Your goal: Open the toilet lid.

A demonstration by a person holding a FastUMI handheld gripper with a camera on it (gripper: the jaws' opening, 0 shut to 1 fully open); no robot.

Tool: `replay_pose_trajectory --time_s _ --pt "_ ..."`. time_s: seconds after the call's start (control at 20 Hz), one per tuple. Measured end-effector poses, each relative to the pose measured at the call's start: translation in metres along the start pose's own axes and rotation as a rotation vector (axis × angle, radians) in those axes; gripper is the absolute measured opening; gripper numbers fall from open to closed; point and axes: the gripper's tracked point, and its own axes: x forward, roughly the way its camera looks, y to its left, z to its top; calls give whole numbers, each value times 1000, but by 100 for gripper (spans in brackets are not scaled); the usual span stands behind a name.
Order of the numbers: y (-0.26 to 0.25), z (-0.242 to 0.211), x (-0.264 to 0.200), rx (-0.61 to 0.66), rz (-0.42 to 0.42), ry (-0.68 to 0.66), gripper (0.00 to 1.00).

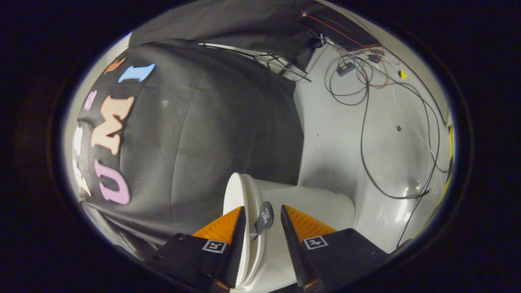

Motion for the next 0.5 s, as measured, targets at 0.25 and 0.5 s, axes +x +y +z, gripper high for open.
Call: replay_pose_trajectory --time_s 0.25,0.5 --pt "9 -9 26 115 94 24 54" --pt "22 -10 29 165 109 -8 6"
